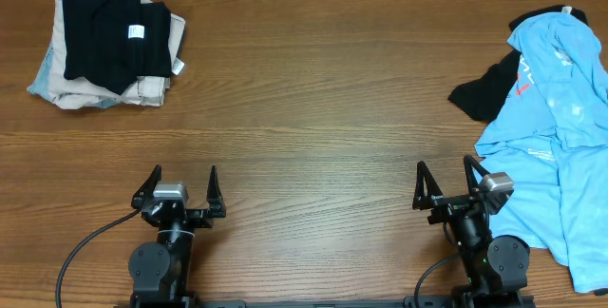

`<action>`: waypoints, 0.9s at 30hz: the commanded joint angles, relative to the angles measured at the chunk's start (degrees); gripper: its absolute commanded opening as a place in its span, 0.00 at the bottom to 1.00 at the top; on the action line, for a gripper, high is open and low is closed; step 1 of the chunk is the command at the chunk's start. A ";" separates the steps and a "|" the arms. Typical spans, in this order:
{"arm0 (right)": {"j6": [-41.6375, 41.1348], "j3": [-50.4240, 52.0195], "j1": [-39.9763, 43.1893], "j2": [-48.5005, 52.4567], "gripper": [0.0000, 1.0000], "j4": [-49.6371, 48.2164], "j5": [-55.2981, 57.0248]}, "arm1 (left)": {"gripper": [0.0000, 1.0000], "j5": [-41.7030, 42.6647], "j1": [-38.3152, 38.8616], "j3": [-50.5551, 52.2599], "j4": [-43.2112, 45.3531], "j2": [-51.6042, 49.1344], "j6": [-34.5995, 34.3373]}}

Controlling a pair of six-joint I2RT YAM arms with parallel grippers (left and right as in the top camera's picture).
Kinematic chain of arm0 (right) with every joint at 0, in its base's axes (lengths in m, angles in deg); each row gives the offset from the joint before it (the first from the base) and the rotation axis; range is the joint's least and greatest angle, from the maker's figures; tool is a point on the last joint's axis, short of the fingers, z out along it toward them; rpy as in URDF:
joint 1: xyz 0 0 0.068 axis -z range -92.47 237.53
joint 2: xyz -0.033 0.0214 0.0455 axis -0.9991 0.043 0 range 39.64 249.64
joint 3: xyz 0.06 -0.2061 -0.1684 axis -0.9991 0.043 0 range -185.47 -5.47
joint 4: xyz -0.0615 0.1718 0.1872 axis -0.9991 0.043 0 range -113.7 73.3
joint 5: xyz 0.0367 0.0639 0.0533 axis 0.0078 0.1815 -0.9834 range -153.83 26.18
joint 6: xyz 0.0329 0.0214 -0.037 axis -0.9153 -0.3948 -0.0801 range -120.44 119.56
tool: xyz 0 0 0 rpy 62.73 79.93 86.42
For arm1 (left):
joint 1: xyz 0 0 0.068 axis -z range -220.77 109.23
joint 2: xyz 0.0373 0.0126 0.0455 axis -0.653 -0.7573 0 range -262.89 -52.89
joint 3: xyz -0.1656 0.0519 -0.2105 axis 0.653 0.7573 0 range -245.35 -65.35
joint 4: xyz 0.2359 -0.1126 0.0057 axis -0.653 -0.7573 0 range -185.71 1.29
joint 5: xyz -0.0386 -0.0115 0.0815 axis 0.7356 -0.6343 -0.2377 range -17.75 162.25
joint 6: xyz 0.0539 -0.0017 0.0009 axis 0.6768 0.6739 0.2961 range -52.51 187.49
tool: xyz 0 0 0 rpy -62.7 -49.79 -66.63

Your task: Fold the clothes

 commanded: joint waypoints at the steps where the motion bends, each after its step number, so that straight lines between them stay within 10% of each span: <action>1: 0.04 0.59 -0.33 -0.68 1.00 -1.20 0.09 | 1.00 1.27 -0.39 0.24 0.09 0.55 -1.97; 27: 4.83 -13.57 -0.31 1.36 1.00 2.93 4.09 | 1.00 1.27 -0.39 -10.10 -3.15 -3.67 -3.39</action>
